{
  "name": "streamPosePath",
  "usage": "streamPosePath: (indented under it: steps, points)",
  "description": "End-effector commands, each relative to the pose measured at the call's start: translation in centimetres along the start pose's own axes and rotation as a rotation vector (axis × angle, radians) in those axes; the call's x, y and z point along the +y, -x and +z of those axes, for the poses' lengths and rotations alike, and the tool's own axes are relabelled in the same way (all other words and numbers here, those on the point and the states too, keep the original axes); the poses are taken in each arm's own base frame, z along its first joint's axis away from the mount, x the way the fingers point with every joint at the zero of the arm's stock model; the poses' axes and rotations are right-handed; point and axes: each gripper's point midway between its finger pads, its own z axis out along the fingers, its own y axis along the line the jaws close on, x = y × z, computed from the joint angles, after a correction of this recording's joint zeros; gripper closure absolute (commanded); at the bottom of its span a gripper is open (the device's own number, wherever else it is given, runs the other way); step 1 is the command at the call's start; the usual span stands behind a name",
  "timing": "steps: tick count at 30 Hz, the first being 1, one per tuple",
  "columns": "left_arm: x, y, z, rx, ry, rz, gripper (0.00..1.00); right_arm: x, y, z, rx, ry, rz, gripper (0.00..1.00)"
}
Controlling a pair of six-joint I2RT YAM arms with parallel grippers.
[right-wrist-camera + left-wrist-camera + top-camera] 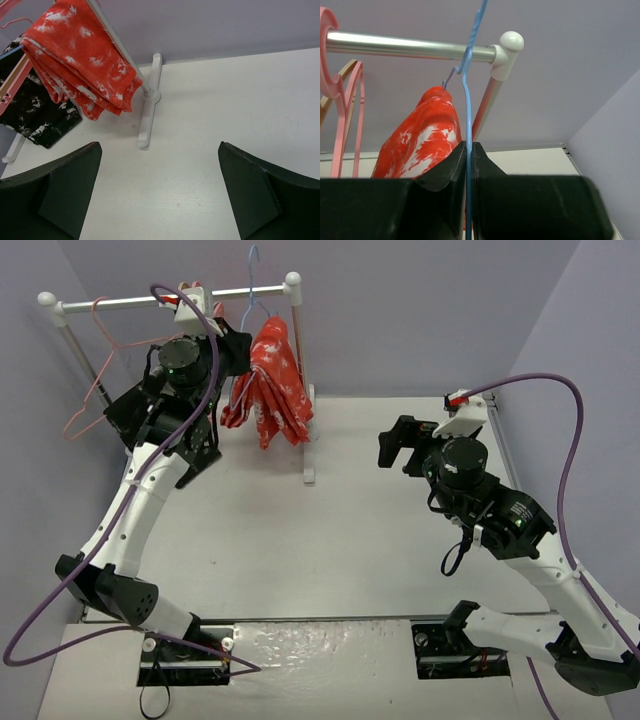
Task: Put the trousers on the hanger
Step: Hang the hanger with trousers onto the clothesline
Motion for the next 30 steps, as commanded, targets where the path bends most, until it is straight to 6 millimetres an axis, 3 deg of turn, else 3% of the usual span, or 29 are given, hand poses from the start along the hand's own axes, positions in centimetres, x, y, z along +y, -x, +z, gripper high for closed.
streamPosePath:
  steps: [1,9,15,17,21,23,26,30]
  points:
    - [-3.2,12.6,-1.9,-0.399,-0.120,-0.047,1.00,0.0,1.7,-0.1,-0.064,0.000,0.047,0.00]
    - [-0.8,7.8,0.4,-0.341,-0.085,-0.076,1.00,-0.2,0.8,0.0,-0.047,-0.004,0.040,0.00]
    - [0.3,5.4,0.0,-0.286,-0.057,-0.068,0.99,-0.6,0.0,0.1,-0.035,-0.013,0.040,0.00]
    - [0.8,4.6,-0.2,-0.255,-0.039,-0.059,0.84,-0.7,-0.3,0.2,-0.030,-0.020,0.032,0.00]
    - [2.3,3.0,-1.5,-0.183,0.020,-0.032,0.40,-1.1,-0.5,0.3,-0.030,-0.035,0.006,0.00]
    - [2.8,3.2,-3.4,-0.153,0.052,-0.003,0.23,-1.5,-0.2,0.3,-0.039,-0.049,-0.014,0.00]
    - [3.7,2.8,-5.9,-0.087,0.102,0.066,0.11,-2.0,0.4,0.0,-0.058,-0.071,-0.035,0.00]
    - [5.5,1.5,-10.9,0.026,0.181,0.145,0.05,-3.3,1.4,-0.7,-0.092,-0.116,-0.066,0.00]
